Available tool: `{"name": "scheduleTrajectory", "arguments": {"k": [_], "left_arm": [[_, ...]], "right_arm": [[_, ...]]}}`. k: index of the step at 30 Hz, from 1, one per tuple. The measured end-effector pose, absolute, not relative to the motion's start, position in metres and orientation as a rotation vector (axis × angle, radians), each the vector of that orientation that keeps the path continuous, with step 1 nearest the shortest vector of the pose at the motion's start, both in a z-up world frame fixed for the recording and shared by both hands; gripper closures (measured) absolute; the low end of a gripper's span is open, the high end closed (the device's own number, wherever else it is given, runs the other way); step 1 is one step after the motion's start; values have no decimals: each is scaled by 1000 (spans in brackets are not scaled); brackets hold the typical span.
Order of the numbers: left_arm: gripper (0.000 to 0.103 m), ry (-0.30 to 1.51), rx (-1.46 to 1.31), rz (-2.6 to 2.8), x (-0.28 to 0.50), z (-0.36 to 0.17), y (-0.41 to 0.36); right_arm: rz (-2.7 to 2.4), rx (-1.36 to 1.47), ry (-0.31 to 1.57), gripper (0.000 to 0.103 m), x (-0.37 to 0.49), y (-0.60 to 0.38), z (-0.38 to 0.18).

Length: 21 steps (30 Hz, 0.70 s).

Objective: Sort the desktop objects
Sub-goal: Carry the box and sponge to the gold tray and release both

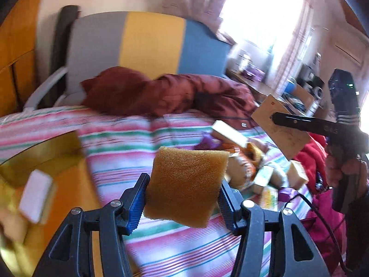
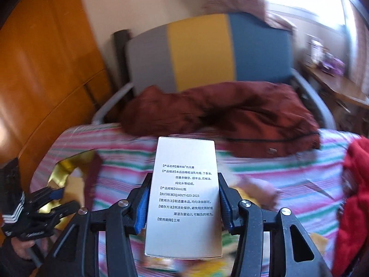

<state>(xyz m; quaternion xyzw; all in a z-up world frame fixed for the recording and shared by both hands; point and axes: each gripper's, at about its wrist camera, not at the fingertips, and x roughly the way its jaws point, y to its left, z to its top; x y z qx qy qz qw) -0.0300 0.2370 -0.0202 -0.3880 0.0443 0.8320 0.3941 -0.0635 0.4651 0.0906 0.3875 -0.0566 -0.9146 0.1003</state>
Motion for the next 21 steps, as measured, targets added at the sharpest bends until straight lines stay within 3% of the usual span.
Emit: {"name": "scheduleTrajectory", "arguments": {"k": [18, 21], "left_arm": [[45, -44, -1154, 2490, -63, -52, 35], [38, -36, -1182, 2541, -67, -57, 18]], "right_arm": [[-2207, 1259, -21, 52, -132, 151, 34], [-2204, 1214, -54, 49, -148, 114, 38]]}}
